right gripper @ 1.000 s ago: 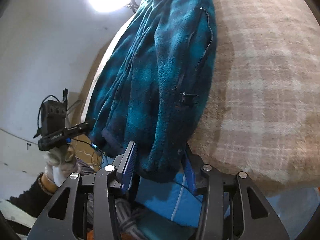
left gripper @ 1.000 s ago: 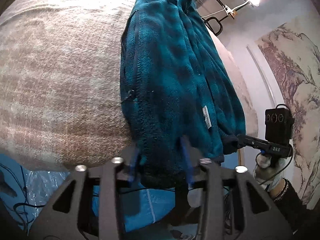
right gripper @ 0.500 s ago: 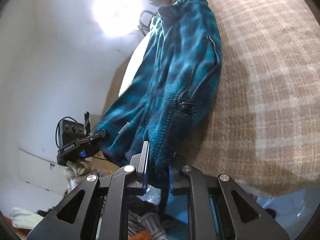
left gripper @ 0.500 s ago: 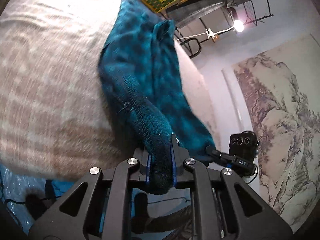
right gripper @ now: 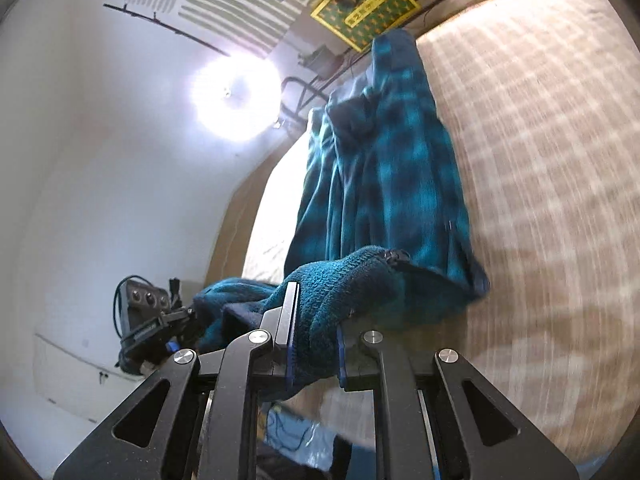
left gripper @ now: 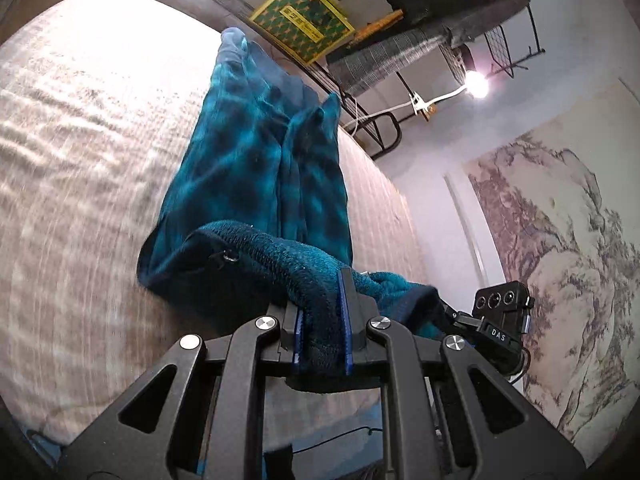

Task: Fold large clothes

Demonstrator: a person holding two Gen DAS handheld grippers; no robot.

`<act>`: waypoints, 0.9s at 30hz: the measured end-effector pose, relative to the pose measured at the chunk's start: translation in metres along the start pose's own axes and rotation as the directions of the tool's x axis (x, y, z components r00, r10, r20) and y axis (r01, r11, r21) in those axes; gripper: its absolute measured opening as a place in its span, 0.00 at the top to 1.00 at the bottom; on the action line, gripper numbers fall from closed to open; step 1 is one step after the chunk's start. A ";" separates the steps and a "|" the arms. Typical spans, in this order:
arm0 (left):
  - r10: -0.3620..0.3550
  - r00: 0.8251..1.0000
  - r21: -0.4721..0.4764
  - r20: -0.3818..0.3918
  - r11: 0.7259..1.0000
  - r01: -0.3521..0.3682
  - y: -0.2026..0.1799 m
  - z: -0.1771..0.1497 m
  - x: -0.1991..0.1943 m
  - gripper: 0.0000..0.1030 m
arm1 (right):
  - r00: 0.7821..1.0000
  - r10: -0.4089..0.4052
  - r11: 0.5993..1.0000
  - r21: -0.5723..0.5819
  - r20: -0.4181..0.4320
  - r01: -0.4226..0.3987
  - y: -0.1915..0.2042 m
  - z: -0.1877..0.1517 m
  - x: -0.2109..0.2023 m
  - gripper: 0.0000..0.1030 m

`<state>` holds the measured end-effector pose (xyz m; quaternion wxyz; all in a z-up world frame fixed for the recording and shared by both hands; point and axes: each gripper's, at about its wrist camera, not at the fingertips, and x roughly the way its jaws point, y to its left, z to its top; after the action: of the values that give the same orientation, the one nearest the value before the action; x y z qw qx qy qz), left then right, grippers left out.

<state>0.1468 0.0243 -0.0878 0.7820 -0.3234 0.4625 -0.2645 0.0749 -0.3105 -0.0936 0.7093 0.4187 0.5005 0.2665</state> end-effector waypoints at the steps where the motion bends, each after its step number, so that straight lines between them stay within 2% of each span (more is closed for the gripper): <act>1: 0.004 1.000 -0.005 0.005 1.000 -0.004 0.002 0.005 0.004 0.88 | 1.000 -0.005 1.000 0.000 0.004 0.005 0.000 0.004 0.003 0.88; 15: 0.034 0.999 -0.066 0.024 0.997 -0.032 0.038 0.044 0.043 0.88 | 0.998 -0.055 0.995 0.079 0.006 0.054 -0.025 0.046 0.056 0.88; 20: 0.070 0.997 -0.036 0.020 0.997 -0.069 0.044 0.056 0.059 0.88 | 0.996 -0.092 0.991 0.094 -0.007 0.092 -0.037 0.058 0.076 0.87; 22: 0.073 0.997 -0.046 0.020 0.996 -0.072 0.050 0.060 0.064 0.88 | 0.996 -0.089 0.987 0.131 -0.015 0.090 -0.044 0.063 0.080 0.85; 27: 0.047 0.999 -0.075 -0.008 0.996 -0.047 0.061 0.067 0.068 0.84 | 0.999 -0.015 0.983 0.185 -0.048 0.024 -0.056 0.073 0.085 0.76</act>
<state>0.2425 0.0334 -0.1469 0.7738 -0.3410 0.4820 -0.2293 0.1711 -0.2951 -0.1719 0.6579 0.4716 0.5436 0.2218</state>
